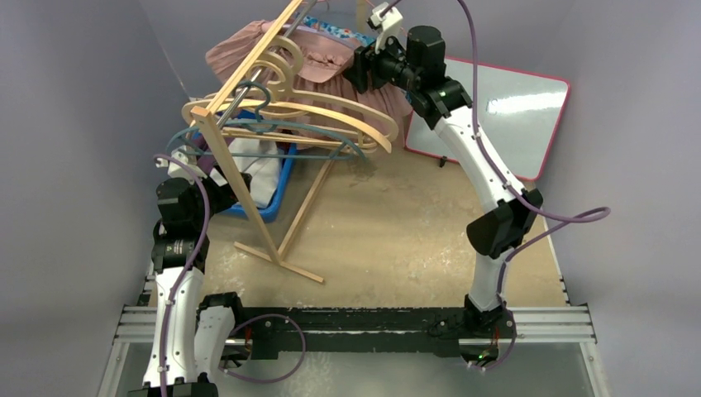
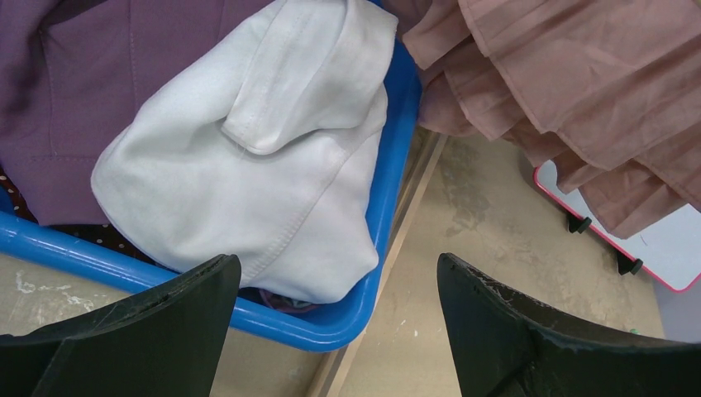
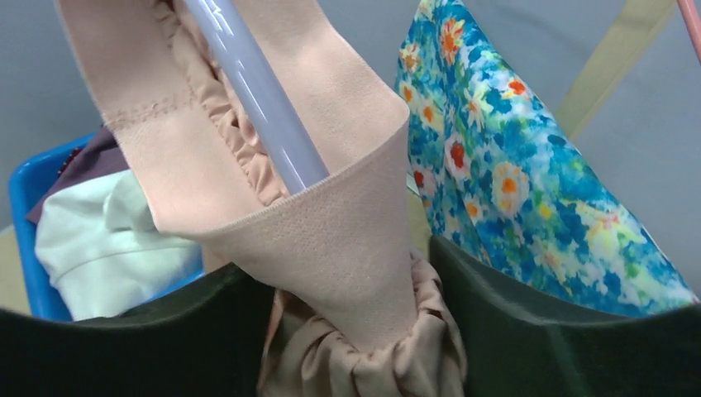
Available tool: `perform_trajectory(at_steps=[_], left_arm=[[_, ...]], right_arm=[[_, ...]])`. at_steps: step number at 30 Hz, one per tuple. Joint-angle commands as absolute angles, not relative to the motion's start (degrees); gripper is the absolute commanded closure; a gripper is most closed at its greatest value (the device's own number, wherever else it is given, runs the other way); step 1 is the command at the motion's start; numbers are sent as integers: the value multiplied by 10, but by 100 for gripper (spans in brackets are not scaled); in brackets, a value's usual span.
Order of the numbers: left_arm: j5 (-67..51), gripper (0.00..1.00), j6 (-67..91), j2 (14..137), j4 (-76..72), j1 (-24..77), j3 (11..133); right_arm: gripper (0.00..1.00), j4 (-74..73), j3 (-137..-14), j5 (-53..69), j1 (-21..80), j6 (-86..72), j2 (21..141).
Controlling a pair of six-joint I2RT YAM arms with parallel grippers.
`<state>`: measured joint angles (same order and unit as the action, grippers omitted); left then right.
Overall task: Remove the skirt from the hanger
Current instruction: Pick up the hanger from the clothesline.
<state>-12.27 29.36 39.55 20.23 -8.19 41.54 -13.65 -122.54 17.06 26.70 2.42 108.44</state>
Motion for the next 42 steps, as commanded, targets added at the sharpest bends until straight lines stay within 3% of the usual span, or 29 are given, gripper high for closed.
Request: perform_trajectory(at_steps=[1, 8, 11, 34, 42], left_arm=[[-129, 12, 292, 394, 171, -85, 417], [-128, 12, 292, 395, 171, -85, 417], [-128, 12, 292, 395, 171, -85, 417], [-129, 12, 292, 392, 171, -88, 417], [-129, 12, 292, 391, 171, -87, 416]], right_arm=[[42, -166, -1299, 163, 273, 72, 1105], [87, -146, -1300, 226, 275, 69, 1108], [100, -102, -1265, 257, 275, 31, 1085], [100, 296, -1051, 421, 245, -408, 1002], [100, 347, -993, 401, 211, -439, 970]])
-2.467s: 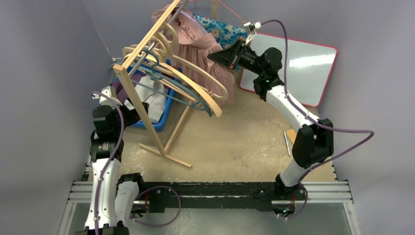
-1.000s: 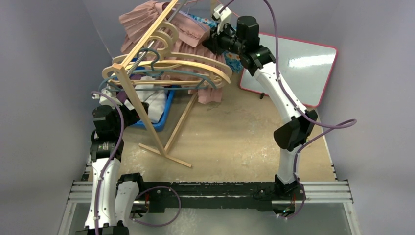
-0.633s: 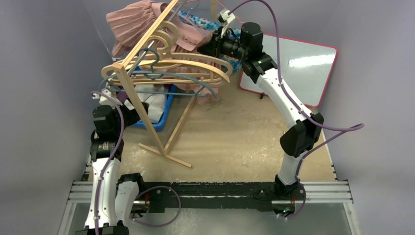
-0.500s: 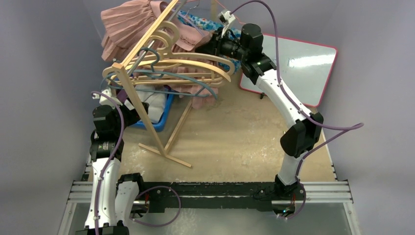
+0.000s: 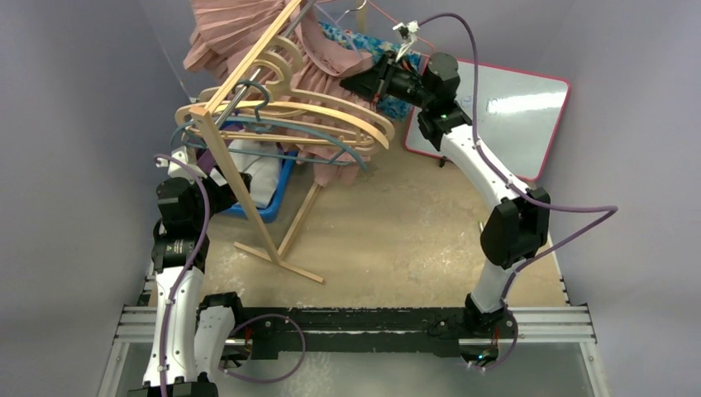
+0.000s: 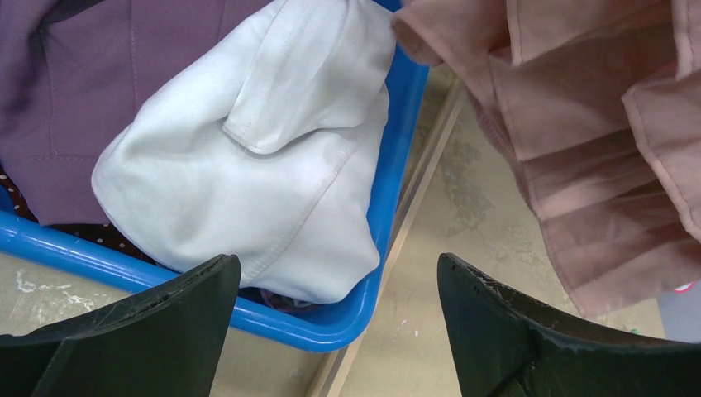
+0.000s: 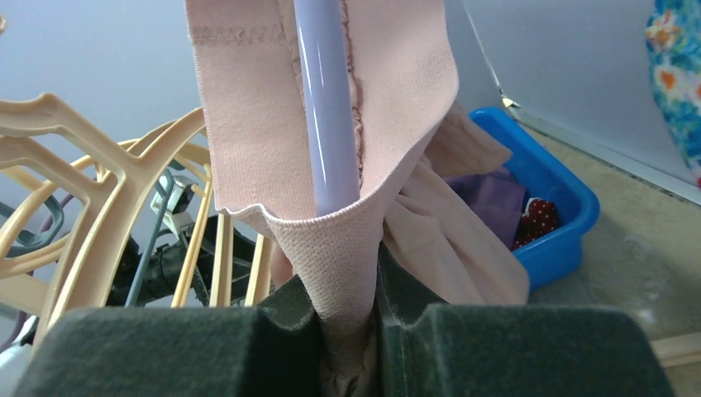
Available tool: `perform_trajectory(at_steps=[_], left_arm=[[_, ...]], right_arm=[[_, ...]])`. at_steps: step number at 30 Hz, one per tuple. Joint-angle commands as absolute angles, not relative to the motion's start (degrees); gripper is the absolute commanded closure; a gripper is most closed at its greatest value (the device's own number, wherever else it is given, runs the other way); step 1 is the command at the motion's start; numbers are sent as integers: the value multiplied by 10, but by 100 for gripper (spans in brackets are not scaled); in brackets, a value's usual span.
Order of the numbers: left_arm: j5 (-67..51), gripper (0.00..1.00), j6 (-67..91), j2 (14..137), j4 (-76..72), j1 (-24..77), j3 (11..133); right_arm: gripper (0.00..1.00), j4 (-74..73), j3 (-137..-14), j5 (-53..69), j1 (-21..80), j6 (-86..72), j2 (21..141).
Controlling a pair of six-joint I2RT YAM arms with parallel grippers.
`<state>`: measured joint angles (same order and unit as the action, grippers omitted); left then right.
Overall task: Remove the skirt from the hanger
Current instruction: Pick up the hanger from the clothesline, then remove the skirt from the hanger.
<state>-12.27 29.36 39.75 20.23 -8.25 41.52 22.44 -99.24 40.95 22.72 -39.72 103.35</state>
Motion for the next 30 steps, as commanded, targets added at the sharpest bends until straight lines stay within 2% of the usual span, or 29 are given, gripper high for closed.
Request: perform_trajectory(at_steps=[1, 8, 19, 23, 26, 30], left_arm=[[-130, 12, 292, 391, 171, -88, 416], [-131, 11, 292, 392, 171, -88, 416], [-148, 9, 296, 414, 164, -87, 413], [-226, 2, 322, 429, 119, -80, 397], [-301, 1, 389, 450, 51, -79, 375], [-357, 0, 497, 477, -61, -78, 339]], right_arm=[[100, 347, -989, 401, 206, -438, 968], [100, 314, -918, 387, 175, -378, 923], [100, 252, -688, 394, 156, -277, 822], [100, 290, -583, 424, 158, -274, 799], [100, 307, -505, 451, 168, -266, 781], [100, 261, -456, 412, 190, -226, 749]])
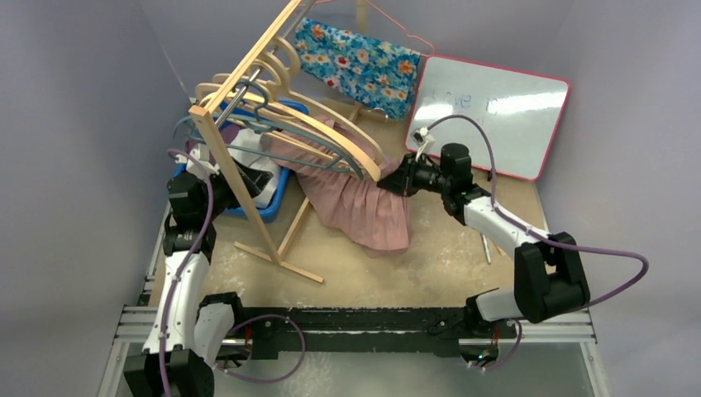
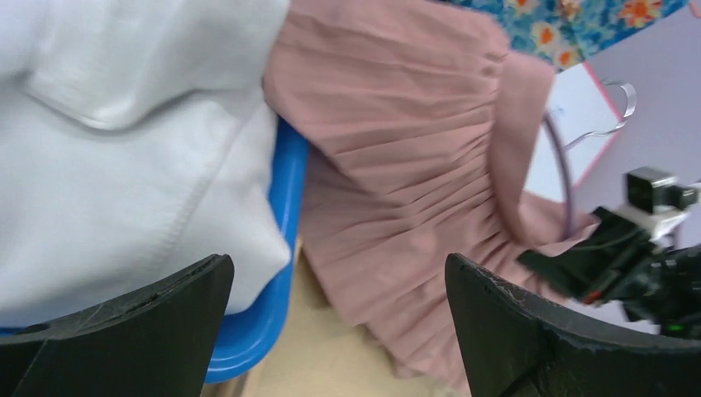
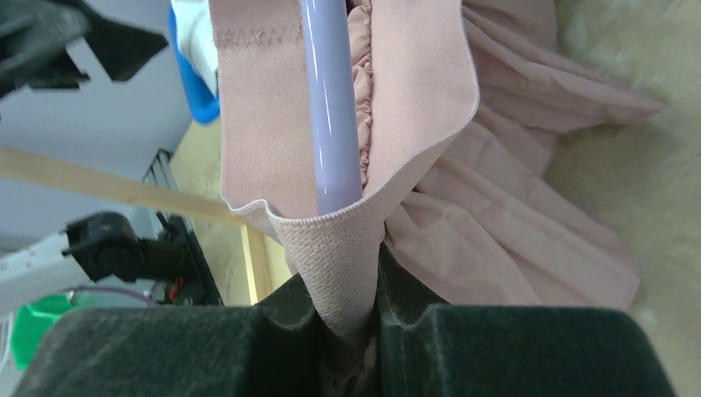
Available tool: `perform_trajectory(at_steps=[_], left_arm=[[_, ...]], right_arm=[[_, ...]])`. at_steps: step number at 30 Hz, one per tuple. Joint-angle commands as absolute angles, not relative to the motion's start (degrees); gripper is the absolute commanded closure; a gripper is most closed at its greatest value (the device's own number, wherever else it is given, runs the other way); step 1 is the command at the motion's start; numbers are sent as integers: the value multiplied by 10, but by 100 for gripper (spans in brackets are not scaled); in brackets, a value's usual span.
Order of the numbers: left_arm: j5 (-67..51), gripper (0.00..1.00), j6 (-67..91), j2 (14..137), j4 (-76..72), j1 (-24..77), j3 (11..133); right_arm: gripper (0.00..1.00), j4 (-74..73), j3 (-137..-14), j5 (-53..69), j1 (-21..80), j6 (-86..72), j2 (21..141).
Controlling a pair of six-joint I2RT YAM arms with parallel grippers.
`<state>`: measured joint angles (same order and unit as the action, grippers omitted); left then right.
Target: Remove the skirt from the hanger
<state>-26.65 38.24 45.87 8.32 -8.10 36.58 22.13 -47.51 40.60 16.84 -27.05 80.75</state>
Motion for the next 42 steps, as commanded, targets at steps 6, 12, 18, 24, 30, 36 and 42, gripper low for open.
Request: perform_trajectory(at_steps=[6, 12, 18, 24, 30, 36, 42], left_arm=[[-405, 1, 635, 548, -227, -53, 318], [-352, 4, 637, 558, -222, 26, 342], [-281, 22, 650, 606, -267, 106, 341], [-185, 42, 638, 659, -280, 159, 360], [-76, 55, 543, 676, -158, 187, 420], [-39, 62, 512, 687, -126, 190, 434], [-39, 100, 510, 695, -121, 190, 431]], right_arm=[[100, 266, -432, 344, 252, -225, 741], [100, 276, -445, 304, 293, -227, 767], [100, 258, -455, 292, 309, -214, 771], [100, 250, -450, 280, 321, -213, 754], [100, 239, -439, 257, 342, -206, 742], [100, 240, -429, 261, 361, -189, 733], [96, 245, -414, 273, 365, -188, 727]])
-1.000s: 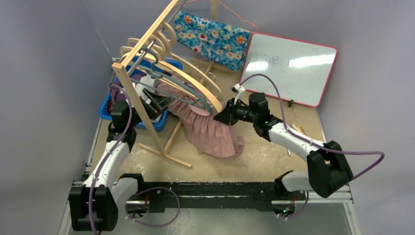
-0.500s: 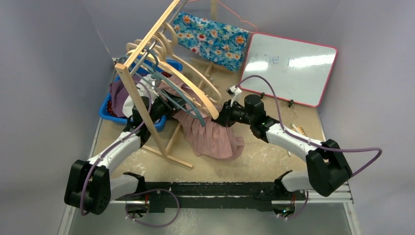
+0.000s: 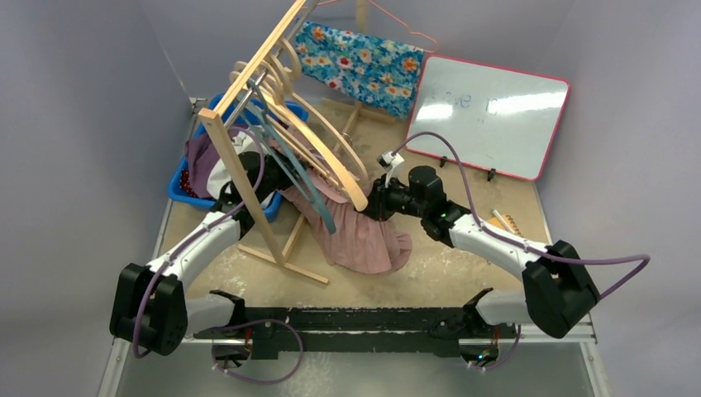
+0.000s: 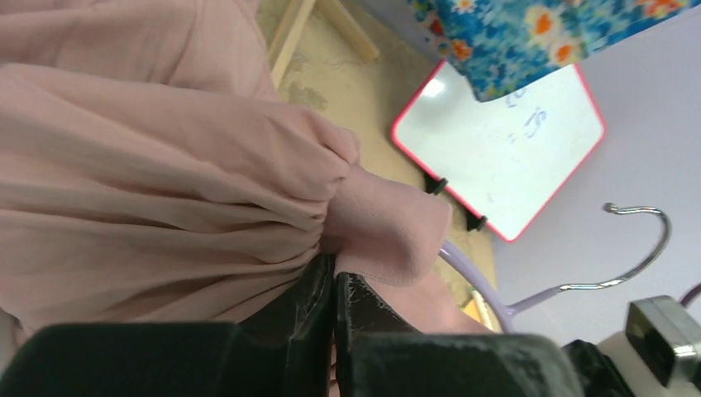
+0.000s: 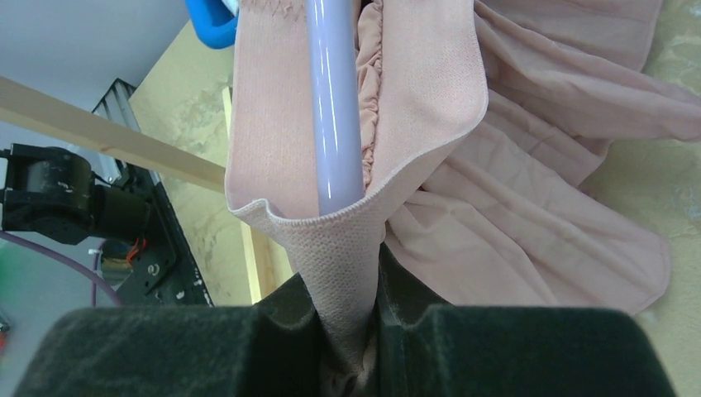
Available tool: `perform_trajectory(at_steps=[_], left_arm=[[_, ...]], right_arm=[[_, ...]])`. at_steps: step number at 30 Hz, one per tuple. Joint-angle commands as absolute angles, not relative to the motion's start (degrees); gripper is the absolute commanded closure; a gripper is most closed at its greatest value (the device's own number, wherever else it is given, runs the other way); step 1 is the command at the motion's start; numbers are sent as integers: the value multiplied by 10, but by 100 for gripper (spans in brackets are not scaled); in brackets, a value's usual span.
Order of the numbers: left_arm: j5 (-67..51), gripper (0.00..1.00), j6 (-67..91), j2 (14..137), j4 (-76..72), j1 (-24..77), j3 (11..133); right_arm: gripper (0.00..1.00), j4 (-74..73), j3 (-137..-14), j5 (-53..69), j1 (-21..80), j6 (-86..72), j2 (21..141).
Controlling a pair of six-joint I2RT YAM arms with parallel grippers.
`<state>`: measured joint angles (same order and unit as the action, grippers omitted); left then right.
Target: Remove the skirt from the hanger
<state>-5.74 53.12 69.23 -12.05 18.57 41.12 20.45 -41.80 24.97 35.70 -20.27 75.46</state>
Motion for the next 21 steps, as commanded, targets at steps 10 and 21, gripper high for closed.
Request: perform_trajectory(at_steps=[10, 21], left_arm=[[-65, 100, 521, 673, -119, 190, 414], [-75, 100, 533, 657, -119, 190, 408]], right_arm=[[33, 203, -446, 252, 361, -167, 690], [20, 228, -526, 267, 335, -190, 778]])
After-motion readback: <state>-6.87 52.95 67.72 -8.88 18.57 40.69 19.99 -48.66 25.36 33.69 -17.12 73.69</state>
